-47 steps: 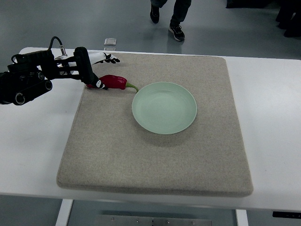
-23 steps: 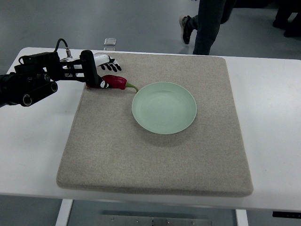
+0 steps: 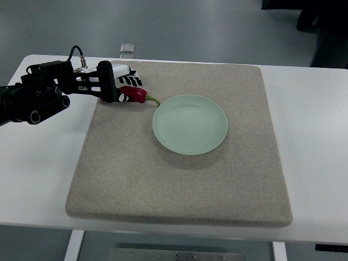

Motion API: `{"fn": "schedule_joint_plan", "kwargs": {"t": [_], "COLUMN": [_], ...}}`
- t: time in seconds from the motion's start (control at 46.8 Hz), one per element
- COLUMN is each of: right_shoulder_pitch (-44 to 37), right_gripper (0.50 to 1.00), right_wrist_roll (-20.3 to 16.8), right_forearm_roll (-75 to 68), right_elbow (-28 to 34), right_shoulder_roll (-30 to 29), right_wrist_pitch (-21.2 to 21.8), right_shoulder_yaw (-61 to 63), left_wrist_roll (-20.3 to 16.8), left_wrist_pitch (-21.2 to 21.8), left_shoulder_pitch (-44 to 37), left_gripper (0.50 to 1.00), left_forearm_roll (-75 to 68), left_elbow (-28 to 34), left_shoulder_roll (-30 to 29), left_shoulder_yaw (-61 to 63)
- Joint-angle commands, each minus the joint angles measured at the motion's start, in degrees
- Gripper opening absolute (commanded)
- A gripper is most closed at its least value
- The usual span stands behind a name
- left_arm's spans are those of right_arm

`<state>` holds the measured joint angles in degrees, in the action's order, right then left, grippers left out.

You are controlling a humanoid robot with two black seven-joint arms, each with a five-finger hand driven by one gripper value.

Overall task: Place red pepper on plate with left hand
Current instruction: 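Lower the left hand and close its fingers around the red pepper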

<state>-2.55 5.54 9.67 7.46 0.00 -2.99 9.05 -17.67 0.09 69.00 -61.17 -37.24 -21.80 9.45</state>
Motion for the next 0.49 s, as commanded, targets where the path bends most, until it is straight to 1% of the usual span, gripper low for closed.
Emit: {"fn": "schedule_joint_plan", "kwargs": {"t": [0.0,0.363,0.427,0.47], "right_shoulder_pitch": [0.0,0.0,0.0,0.0], "right_gripper": [0.932,0.932,0.932,0.932], "right_wrist_roll": [0.0,0.0,0.0,0.0], "right_forearm_roll": [0.0,0.0,0.0,0.0], "right_elbow": [0.0,0.0,0.0,0.0], "right_shoulder_roll": [0.0,0.0,0.0,0.0], "right_wrist_pitch": [0.0,0.0,0.0,0.0], "right_shoulder_yaw": [0.0,0.0,0.0,0.0], "left_wrist_roll": [0.0,-0.1,-0.1,-0.1], "left_wrist_pitch": [0.0,-0.2,-0.2,-0.2], "left_shoulder_pitch": [0.0,0.0,0.1,0.1], "left_gripper": [0.711,0.709,0.698,0.673], "left_forearm_roll": [0.0,-1.6,-1.7,-1.7], "left_elbow": [0.1,0.0,0.0,0.0], "left_shoulder_roll": [0.0,-0.1,-0.2,-0.2], "left_shoulder_yaw": [0.1,0.1,0.1,0.1]}}
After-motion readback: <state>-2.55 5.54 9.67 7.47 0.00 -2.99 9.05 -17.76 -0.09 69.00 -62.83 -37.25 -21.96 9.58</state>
